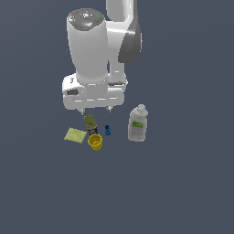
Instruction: Pick up a designated object from a clutter of objects.
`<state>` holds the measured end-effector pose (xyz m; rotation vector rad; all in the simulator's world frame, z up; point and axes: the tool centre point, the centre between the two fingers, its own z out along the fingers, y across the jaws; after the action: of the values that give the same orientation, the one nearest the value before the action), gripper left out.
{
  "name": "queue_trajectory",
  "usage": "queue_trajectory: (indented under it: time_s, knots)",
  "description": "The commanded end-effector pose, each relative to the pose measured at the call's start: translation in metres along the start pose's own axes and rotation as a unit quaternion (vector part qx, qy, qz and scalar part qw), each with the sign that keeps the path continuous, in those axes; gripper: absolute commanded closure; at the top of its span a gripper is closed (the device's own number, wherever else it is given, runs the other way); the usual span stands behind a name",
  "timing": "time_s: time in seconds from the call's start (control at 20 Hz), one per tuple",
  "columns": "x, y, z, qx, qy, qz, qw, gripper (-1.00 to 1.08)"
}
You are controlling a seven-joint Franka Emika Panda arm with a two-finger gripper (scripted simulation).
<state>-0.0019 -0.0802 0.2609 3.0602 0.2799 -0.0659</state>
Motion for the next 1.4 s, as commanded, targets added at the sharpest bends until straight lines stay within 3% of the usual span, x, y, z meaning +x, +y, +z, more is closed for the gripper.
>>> queue_trajectory:
  time_s: [0.0, 0.35, 0.65, 1.0, 1.35]
  knots:
    - [-0.001, 0.01, 0.011, -0.003, -0.002, -0.028, 0.9996, -0.92]
    - [-0.004, 0.036, 0.044, -0.007, -0.008, -0.109, 0.994, -0.92]
    - [-0.008, 0.057, 0.071, -0.007, -0.011, -0.178, 0.984, -0.92]
    - [-0.016, 0.078, 0.103, -0.004, -0.011, -0.258, 0.9661, -0.92]
    - [-0.025, 0.097, 0.134, 0.002, -0.007, -0.337, 0.9416, -0.92]
